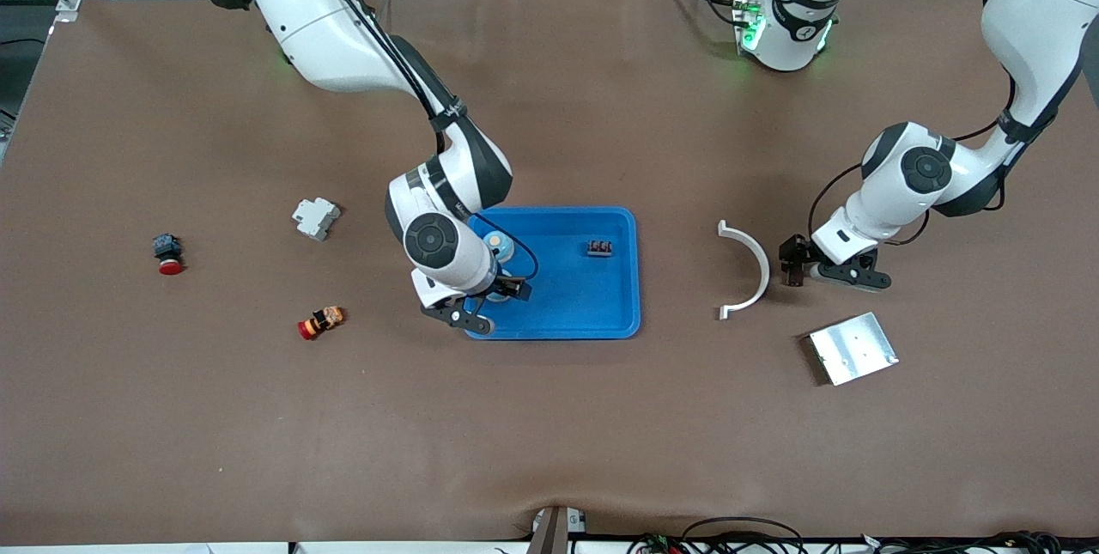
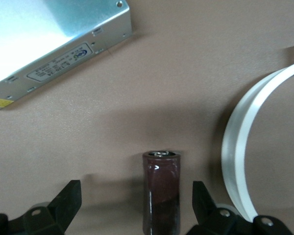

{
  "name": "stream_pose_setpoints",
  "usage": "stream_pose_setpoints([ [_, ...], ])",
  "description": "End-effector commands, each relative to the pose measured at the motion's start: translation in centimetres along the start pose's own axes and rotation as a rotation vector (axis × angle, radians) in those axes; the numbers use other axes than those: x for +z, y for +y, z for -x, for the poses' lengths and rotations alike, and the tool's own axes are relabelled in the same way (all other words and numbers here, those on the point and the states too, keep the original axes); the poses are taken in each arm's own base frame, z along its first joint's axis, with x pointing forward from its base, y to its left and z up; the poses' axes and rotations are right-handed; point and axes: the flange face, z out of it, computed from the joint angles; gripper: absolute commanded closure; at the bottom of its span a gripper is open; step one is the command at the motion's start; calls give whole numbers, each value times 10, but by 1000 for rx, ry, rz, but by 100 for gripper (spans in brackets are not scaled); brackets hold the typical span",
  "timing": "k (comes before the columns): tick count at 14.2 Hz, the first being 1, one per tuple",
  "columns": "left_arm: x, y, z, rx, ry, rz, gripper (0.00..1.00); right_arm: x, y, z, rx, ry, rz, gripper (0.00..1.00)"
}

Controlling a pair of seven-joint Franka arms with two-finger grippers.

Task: Place electrolytic capacitor and blue bell in tray
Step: 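Release the bell into the tray while the left gripper grasps the capacitor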

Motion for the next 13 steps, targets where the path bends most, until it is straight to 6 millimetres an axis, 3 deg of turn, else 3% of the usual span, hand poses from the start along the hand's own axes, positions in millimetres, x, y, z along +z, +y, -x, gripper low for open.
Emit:
stream_pose_setpoints([
  [1, 1, 1, -4, 14, 12, -9, 0, -52, 19, -22, 36, -14, -15, 0],
  [3, 1, 1, -3, -5, 10, -10, 0, -100, 51, -42, -36, -36, 8, 0],
  [4, 2, 6, -3, -20, 6, -10, 7, -123, 79, -59, -68, -67, 24, 0],
  [7, 6, 21, 0, -45, -31, -42, 53, -200, 156, -92, -165, -69, 86, 0],
  [9, 8, 22, 4, -58, -39, -77, 92, -253, 200, -104, -224, -34, 112, 0],
  [10, 9, 23, 5, -66, -39, -82, 100, -274, 220, -107, -239, -34, 102, 0],
  [13, 4, 19, 4, -67, -33, -97, 100, -329, 254, -94, -259, -35, 89, 0],
])
